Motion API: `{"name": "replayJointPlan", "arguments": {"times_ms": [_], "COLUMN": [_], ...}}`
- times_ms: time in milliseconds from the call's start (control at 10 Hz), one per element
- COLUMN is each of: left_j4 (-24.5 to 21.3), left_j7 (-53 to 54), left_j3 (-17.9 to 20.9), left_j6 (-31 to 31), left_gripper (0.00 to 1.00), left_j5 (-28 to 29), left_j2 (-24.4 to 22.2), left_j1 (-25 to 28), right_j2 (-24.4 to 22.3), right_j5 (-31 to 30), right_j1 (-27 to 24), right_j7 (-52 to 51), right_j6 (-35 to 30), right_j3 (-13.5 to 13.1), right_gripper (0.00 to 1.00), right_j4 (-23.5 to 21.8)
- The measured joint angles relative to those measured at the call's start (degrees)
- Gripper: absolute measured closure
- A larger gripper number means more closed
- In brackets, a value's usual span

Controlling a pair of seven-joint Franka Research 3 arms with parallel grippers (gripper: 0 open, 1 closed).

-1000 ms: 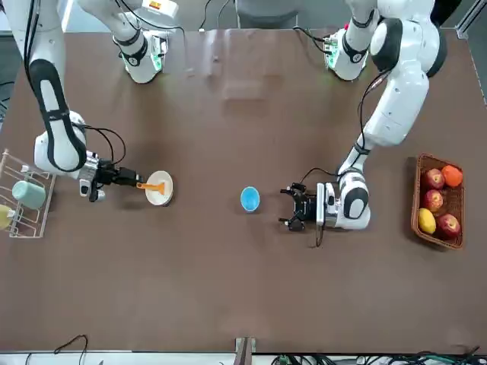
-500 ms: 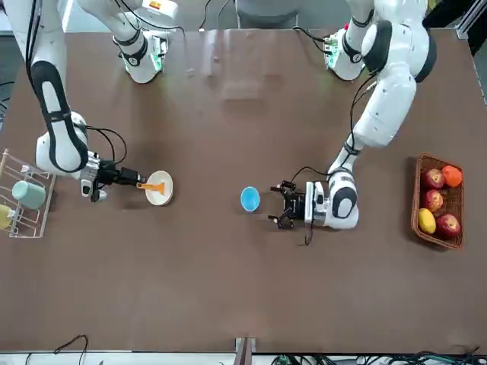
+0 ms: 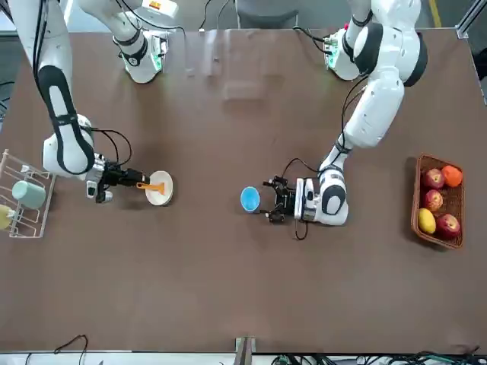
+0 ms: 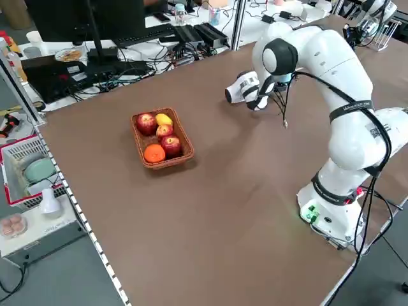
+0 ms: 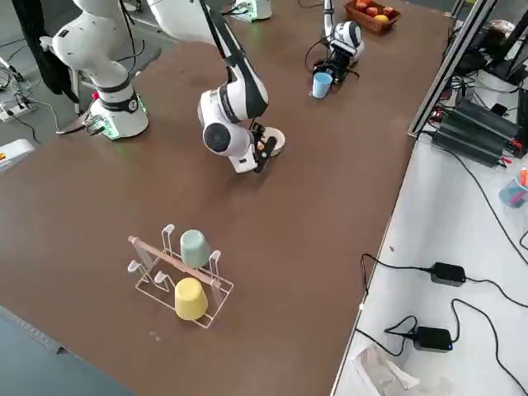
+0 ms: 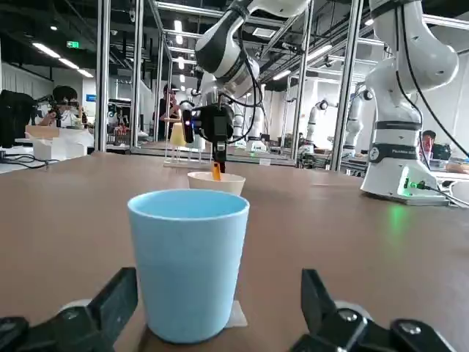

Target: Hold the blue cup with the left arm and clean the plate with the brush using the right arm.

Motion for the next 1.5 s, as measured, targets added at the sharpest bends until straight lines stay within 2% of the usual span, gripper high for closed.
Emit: {"name": "replayJointPlan", "arguments": {"times_ms": [200, 600, 900, 1200, 1500], "left_j4": [0.0, 0.2, 0.6, 1.4, 1.7], "left_j7": [0.0, 0.0, 0.0, 0.0, 0.0], "left_j3": [0.0, 0.7, 1.0, 1.3, 1.4], "left_j6": [0.2, 0.2, 0.2, 0.3, 1.1], "left_gripper": [0.01, 0.01, 0.01, 0.01, 0.01], "left_j5": [-0.5, -1.9, -2.3, -3.1, -3.9], "left_j2": [0.0, 0.0, 0.0, 0.1, 0.3], "left_j1": [-0.3, -1.4, -1.7, -2.5, -3.4], "right_j2": [0.2, 0.3, 0.3, 0.3, 0.3], "right_j5": [0.0, 0.0, 0.1, 0.1, 0.2], "right_j1": [-0.1, -0.1, -0.4, -2.2, -2.9], "right_j7": [-0.9, -1.6, -1.6, -3.4, -4.2], "right_j6": [0.0, -0.1, -0.5, -3.5, -4.1], "right_j3": [-0.1, -0.1, -0.1, -0.2, -0.2], "right_gripper": [0.27, 0.45, 0.45, 0.53, 0.54], "right_j4": [0.0, 0.0, 0.2, 0.4, 0.4]}}
